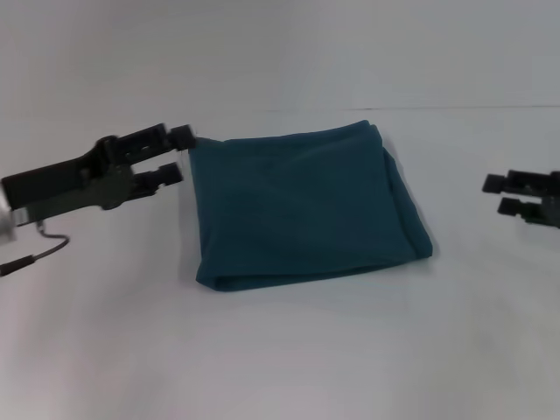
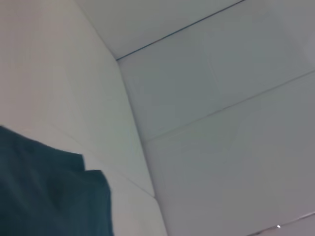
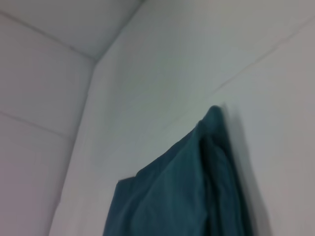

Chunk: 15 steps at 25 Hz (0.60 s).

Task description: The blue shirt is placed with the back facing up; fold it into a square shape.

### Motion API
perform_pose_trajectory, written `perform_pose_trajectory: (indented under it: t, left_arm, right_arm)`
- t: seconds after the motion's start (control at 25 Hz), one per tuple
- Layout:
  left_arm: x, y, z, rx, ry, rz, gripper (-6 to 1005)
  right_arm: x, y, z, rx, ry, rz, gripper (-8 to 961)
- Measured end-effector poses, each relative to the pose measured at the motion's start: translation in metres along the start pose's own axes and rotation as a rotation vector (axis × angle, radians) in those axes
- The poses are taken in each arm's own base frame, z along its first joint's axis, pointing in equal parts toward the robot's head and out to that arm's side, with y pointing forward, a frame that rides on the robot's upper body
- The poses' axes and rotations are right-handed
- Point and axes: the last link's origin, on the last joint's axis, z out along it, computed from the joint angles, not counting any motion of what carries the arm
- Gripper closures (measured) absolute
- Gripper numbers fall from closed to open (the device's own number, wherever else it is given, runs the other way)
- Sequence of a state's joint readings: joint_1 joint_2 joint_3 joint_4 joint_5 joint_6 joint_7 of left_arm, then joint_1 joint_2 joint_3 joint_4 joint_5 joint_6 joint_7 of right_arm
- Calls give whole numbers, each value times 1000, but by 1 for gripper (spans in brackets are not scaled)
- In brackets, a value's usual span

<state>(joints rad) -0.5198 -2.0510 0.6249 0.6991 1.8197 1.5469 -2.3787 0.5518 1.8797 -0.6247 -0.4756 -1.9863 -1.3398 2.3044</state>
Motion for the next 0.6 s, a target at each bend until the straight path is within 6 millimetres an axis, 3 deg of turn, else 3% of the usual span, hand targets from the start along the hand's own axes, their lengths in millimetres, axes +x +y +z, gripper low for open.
perform_pose_trajectory:
  t: [0.16, 0.36, 0.52, 0.6]
  left_arm:
    - [-2, -9, -18, 40, 27, -3, 138]
    - [-1, -12, -21, 63, 36, 22, 140]
    - [1, -12, -20, 68, 42, 42, 140]
    - [1, -12, -20, 72, 45, 48, 140]
  right_arm:
    - [-20, 23, 20, 25, 76, -50, 265]
    - [-41, 53, 53, 104, 162, -115, 265]
    - [-47, 78, 82, 175, 217, -167, 266]
    - [-46, 79, 87, 198, 224, -176, 266]
